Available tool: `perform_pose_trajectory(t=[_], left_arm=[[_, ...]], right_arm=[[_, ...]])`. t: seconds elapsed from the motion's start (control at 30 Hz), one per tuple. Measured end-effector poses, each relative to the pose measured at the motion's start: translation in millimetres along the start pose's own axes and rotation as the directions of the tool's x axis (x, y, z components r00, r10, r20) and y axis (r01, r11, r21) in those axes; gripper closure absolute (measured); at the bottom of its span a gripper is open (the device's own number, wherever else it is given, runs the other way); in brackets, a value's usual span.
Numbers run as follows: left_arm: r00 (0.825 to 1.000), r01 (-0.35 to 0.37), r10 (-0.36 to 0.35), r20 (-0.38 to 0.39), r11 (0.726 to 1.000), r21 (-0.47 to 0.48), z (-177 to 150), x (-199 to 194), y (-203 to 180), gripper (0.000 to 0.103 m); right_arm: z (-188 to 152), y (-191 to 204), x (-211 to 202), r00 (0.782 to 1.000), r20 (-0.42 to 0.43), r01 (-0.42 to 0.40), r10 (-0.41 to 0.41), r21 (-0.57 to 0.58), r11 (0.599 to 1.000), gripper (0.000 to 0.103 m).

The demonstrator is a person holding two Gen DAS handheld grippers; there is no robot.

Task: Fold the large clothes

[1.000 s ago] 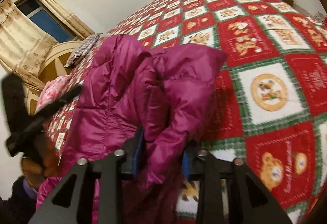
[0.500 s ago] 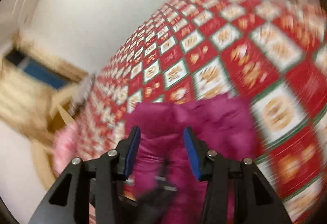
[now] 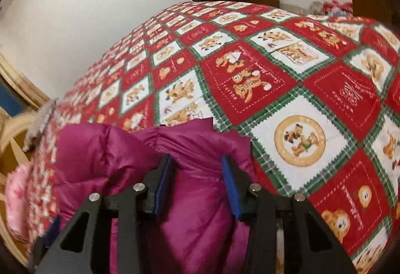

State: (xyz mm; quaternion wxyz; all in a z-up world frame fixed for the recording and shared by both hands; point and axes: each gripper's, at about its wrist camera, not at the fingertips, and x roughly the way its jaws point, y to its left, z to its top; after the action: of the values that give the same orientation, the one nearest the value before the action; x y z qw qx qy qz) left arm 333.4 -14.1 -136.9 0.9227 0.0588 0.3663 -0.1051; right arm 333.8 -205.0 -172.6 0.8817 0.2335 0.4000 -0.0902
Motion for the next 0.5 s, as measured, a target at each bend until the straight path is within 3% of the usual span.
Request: perform_pose_trajectory(t=[0.23, 0.5], left_arm=[[0.999, -0.043, 0.043, 0.031, 0.999, 0.007, 35, 9, 7, 0.022], [0.996, -0.072, 0.072, -0.054, 0.997, 0.001, 55, 64, 5, 0.022]], right_arm=[[-10, 6, 8, 0.997, 0.016, 0.077, -0.076, -0.14, 0.987, 0.052], [-11, 15, 16, 0.994, 0.008, 0.111, -0.113, -0.247, 0.963, 0.051]])
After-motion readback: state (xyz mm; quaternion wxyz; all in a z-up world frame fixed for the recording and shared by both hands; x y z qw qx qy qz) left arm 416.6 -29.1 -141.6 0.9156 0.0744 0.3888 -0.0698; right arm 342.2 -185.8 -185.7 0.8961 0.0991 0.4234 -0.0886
